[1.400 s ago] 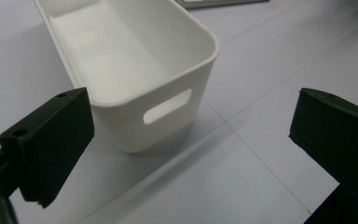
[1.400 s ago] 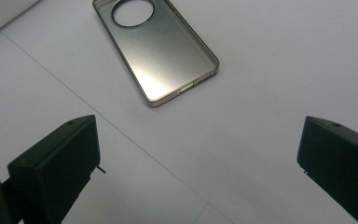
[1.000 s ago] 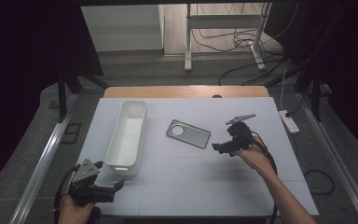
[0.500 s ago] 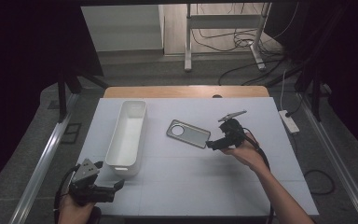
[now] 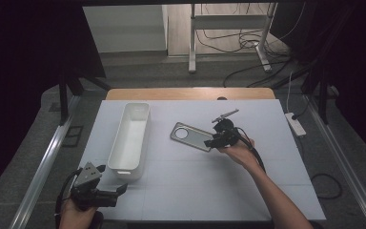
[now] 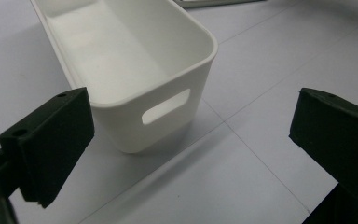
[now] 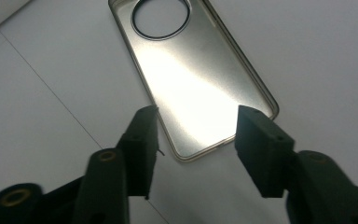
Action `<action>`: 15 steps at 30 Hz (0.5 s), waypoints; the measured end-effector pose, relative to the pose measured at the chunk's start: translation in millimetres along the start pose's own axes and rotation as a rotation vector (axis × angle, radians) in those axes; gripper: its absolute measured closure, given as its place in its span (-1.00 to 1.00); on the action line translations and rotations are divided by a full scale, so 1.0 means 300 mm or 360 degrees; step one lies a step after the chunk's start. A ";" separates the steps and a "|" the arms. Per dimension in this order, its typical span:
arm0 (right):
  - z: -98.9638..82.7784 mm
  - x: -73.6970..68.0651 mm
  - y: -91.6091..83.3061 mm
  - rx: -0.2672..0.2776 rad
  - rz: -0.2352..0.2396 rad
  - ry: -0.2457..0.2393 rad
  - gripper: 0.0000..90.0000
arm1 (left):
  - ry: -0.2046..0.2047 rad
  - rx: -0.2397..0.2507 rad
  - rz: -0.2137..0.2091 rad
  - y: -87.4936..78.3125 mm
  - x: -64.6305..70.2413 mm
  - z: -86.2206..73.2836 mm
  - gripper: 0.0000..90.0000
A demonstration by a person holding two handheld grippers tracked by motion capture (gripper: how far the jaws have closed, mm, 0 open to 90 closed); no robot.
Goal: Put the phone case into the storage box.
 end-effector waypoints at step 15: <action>0.036 -0.048 0.114 -0.0037 0.0054 -0.0083 1.00 | 0.0016 -0.0010 0.0002 0.002 0.001 0.000 -0.99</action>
Point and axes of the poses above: each handheld gripper's, and its own axes: y roughly forward along the jaws, z roughly out of its top, x roughly to its right, the point moved 8 cm from there along y, roughly forward along the jaws, and after that the axes turned 4 degrees about y, right-handed, at the moved point
